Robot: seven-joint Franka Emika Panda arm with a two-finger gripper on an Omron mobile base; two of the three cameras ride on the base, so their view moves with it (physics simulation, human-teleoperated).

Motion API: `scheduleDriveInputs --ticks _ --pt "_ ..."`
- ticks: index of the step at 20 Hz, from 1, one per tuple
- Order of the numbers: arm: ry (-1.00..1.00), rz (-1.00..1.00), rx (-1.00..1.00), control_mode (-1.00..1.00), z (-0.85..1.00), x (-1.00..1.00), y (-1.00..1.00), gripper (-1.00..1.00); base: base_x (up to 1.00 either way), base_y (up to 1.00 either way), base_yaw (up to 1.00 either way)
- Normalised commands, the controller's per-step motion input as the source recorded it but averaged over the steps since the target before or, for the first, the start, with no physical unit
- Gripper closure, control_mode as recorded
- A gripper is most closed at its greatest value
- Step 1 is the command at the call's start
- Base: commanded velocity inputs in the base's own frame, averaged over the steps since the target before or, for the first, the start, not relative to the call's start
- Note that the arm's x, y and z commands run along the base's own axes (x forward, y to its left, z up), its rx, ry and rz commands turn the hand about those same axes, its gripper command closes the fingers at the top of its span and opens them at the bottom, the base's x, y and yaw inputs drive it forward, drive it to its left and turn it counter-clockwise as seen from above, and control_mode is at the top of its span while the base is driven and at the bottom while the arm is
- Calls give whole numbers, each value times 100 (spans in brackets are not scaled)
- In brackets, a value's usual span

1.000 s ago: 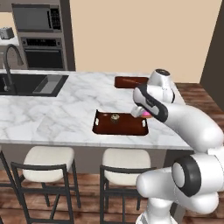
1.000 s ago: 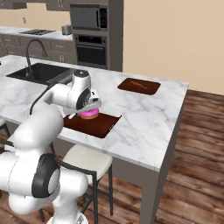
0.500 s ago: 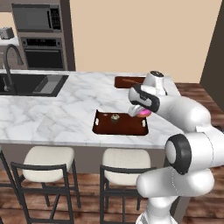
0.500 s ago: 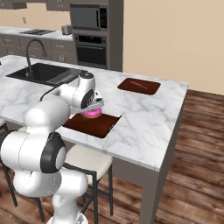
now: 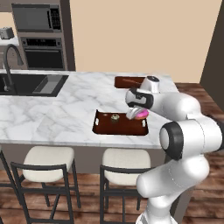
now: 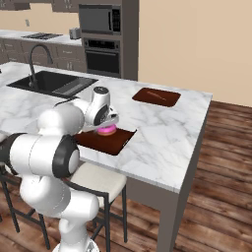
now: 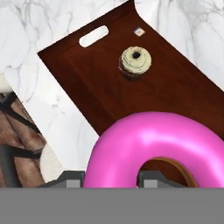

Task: Take the donut and cupcake from the fridge and place them on the empty tray on the dining counter.

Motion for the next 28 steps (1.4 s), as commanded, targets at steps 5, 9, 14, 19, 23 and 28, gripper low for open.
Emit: scheduleDriveInputs --ticks 5,9,14,19,23,28 --pt "0 3 0 -100 -27 24 0 100 0 0 0" --pt "0 2 0 -100 -24 19 0 100 0 0 0" --pt "0 1 0 -100 -21 19 0 100 0 0 0" --pt "0 1 0 -100 -22 21 0 100 0 0 0" --pt "0 1 0 -100 -21 20 0 100 0 0 0" --pt "0 2 0 -100 -17 19 -5 100 0 0 0"
